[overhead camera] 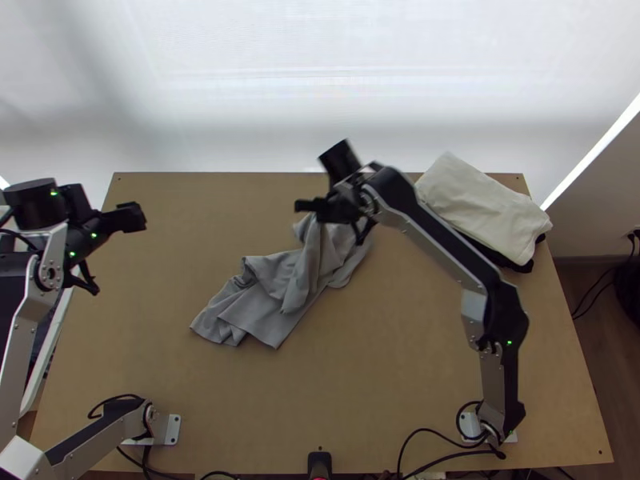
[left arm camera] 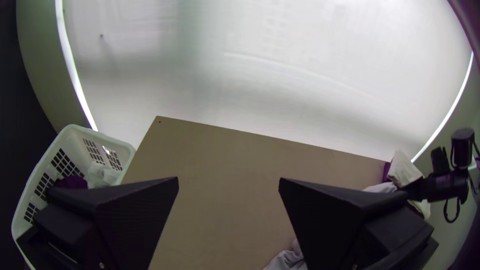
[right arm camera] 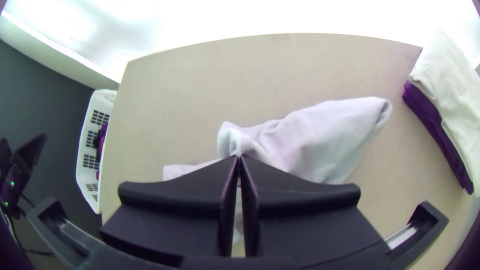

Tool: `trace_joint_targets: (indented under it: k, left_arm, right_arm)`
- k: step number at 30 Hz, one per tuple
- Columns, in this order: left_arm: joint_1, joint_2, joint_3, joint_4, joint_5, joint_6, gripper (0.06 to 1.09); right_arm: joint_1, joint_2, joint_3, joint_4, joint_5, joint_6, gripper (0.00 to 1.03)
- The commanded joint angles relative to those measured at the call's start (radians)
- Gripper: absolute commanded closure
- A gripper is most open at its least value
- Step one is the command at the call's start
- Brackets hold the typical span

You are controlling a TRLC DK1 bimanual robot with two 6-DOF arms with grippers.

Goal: Fold the t-shirt

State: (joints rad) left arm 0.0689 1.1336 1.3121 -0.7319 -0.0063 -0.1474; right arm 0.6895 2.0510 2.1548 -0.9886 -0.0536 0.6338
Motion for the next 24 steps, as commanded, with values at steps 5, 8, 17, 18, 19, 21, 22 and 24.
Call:
trace_joint_targets:
  k: [5,8,17,18,19,21,22,24]
  left_arm:
    - [-0.115,-0.006,-0.039,0.015,0.012,-0.006,0.11]
    - [-0.17,-0.014,-0.071,0.014,0.012,-0.026,0.11]
    - [-0.231,-0.028,-0.352,0.197,0.014,0.005,0.1]
    - [-0.231,-0.031,-0.39,0.233,0.014,0.037,0.11]
    - [-0.227,-0.035,-0.422,0.267,0.014,0.062,0.11]
    - [-0.215,-0.049,-0.481,0.307,0.014,0.103,0.11]
    - [-0.212,-0.055,-0.499,0.322,0.014,0.123,0.11]
    - [-0.21,-0.074,-0.53,0.318,0.012,0.127,0.11]
  right_arm:
    - [-0.061,-0.106,0.025,0.031,0.026,-0.029,1.0]
    - [-0.071,-0.129,0.007,0.039,0.049,-0.04,1.0]
    - [-0.085,-0.16,-0.009,0.08,0.098,-0.036,1.0]
    - [-0.09,-0.161,-0.009,0.088,0.101,-0.034,1.0]
    - [-0.096,-0.166,-0.009,0.096,0.103,-0.033,1.0]
    - [-0.104,-0.172,-0.009,0.107,0.106,-0.031,1.0]
    - [-0.11,-0.173,-0.009,0.108,0.106,-0.031,1.0]
    - [-0.114,-0.176,-0.01,0.108,0.106,-0.031,1.0]
